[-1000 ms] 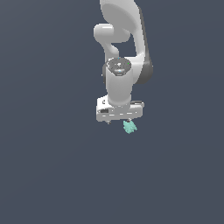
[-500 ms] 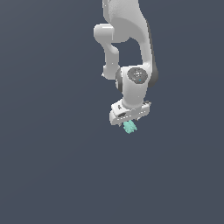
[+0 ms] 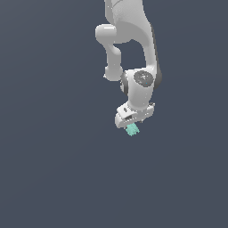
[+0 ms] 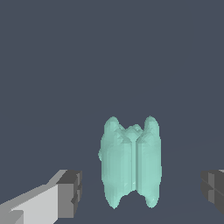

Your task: Pick up the object and move it to a goal position.

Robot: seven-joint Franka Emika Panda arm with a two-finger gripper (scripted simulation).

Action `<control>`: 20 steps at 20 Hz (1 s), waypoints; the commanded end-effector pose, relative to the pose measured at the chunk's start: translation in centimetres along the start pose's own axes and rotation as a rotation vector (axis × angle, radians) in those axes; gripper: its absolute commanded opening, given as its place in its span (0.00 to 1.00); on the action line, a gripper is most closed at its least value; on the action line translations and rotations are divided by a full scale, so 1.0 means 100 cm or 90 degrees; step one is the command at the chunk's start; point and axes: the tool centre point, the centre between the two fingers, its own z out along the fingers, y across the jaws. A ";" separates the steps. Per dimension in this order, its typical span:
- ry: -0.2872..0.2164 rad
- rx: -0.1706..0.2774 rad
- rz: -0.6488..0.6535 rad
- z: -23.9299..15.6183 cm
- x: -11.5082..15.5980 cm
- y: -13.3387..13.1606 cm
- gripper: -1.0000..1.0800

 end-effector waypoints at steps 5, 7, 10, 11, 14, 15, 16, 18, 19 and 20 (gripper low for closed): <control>0.000 0.000 -0.002 0.020 -0.001 -0.001 0.96; 0.000 0.000 -0.003 0.031 -0.001 -0.001 0.96; 0.000 -0.001 -0.004 0.043 -0.001 -0.001 0.96; 0.000 -0.001 -0.004 0.046 -0.001 -0.001 0.96; 0.000 -0.001 -0.004 0.050 -0.001 -0.001 0.96; 0.000 -0.001 -0.004 0.050 -0.001 -0.001 0.96; 0.000 -0.001 -0.004 0.050 -0.001 -0.001 0.00; 0.000 -0.001 -0.004 0.050 -0.001 -0.001 0.00; 0.000 -0.001 -0.004 0.050 -0.001 -0.001 0.00; 0.000 -0.001 -0.004 0.050 -0.001 -0.001 0.00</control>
